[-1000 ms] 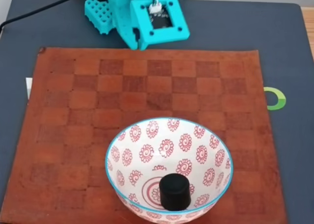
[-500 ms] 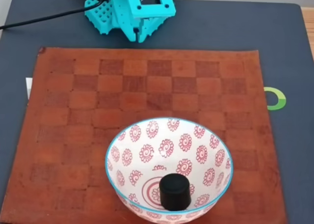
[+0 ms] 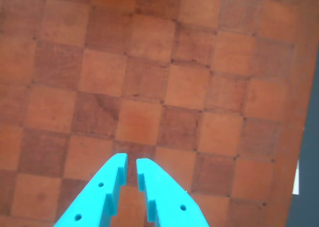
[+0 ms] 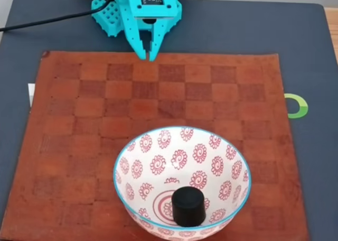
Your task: Grasp a black cylinder and put it in a bowl.
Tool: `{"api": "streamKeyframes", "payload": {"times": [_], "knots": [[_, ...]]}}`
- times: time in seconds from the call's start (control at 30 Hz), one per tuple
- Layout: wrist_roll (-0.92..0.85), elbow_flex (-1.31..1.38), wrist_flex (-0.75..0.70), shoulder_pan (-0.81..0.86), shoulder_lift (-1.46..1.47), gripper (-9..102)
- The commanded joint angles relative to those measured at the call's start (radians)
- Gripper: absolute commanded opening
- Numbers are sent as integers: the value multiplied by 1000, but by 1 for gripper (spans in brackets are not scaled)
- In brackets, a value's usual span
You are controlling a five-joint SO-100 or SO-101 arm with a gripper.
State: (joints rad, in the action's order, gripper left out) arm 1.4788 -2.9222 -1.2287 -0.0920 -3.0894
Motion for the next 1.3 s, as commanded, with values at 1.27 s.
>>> {"api": "streamKeyframes", "payload": {"times": [1.27], "knots": [[-17, -265, 21, 0, -354, 0]]}}
